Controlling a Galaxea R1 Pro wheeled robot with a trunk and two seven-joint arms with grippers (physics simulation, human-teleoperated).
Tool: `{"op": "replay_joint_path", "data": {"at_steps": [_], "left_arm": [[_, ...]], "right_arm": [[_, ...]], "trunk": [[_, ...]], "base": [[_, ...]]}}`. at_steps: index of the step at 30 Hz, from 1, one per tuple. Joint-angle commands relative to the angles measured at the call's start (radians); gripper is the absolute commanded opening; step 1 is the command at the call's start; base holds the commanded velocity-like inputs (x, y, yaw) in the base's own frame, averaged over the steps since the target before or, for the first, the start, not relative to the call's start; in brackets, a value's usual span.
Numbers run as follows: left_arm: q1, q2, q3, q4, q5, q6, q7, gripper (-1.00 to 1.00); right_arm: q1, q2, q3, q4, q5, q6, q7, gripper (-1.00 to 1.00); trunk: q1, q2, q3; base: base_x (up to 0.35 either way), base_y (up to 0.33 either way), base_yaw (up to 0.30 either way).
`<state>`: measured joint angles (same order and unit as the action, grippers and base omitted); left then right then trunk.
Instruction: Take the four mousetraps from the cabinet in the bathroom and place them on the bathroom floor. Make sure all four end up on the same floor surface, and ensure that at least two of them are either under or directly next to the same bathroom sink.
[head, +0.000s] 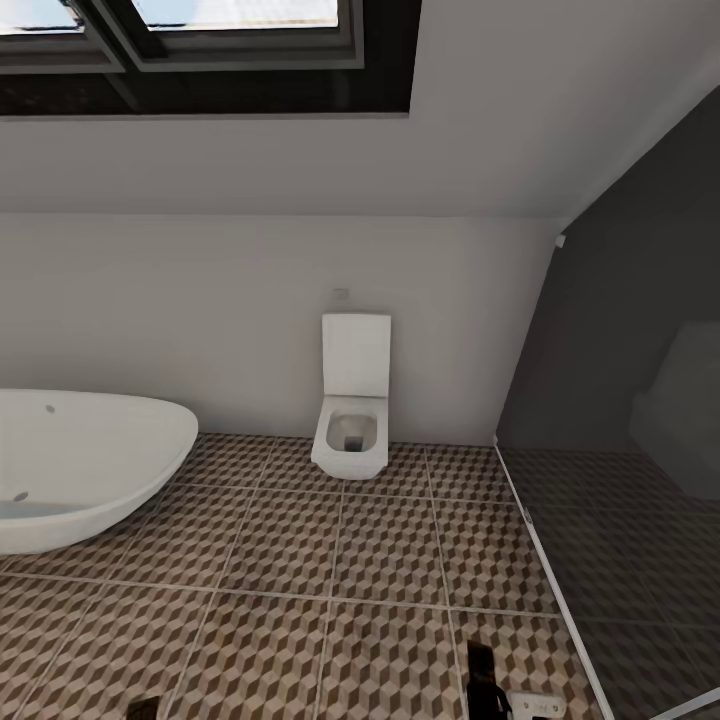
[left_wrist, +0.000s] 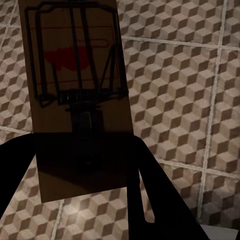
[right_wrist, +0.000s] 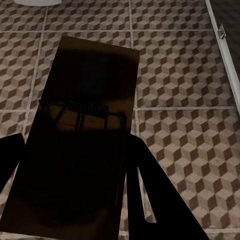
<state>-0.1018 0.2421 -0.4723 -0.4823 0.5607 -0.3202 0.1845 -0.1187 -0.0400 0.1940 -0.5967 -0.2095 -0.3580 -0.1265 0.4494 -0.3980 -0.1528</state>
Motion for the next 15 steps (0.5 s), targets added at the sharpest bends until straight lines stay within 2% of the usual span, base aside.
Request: {"op": "replay_joint_path", "data": {"at_steps": [1,15], "left_arm": [[-0.001,0.001,-0.009,0.0,0.005,-0.004,0.008,-1.0],[-0.001,0.0,-0.009,0.008,0.005,-0.004,0.007,-1.0]], "right_arm": [[-0.001,-0.001,0.009,0.0,-0.011,-0.004,-0.007,-1.0],[-0.001,-0.001,0.009,0.0,-0.011,-0.004,-0.008,-1.0]], "trunk": [[0.001,-0.002,-0.002],[0.001,-0.002,-0.002]], "base": [[0.0,0.0,0.0],[0.0,0.0,0.0]]}}
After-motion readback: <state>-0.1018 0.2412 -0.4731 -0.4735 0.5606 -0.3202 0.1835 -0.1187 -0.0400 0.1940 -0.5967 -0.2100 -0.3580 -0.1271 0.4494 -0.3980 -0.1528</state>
